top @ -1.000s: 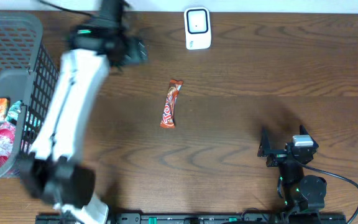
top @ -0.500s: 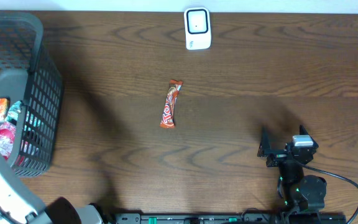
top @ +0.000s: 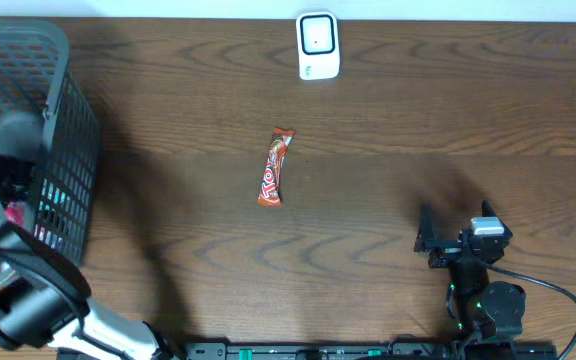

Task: Scan the item barcode
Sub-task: 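Reach the left gripper into the basket and grasp the pink package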

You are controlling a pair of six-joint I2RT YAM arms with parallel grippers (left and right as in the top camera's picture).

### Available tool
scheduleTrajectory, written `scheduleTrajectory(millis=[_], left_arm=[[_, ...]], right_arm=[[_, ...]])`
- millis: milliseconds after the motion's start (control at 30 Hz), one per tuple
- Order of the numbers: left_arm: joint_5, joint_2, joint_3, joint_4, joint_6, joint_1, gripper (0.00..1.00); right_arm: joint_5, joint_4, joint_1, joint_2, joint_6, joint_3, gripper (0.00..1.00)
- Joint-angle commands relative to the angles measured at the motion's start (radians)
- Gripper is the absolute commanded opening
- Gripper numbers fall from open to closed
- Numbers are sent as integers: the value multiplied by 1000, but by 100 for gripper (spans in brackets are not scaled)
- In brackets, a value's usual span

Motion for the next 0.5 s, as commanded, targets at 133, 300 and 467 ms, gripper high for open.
scheduleTrajectory(millis=[133,300,467], left_arm=[[-39,133,-53,-25,-23,2,88],[-40,187,-75,-19,-22,13,58],[-39,195,-77,-21,-22,27,7]], right_arm=[[-1,-4,7,-4,3,-2,99],[-1,-4,7,-4,3,-2,99],[-1,-4,7,-4,3,-2,99]])
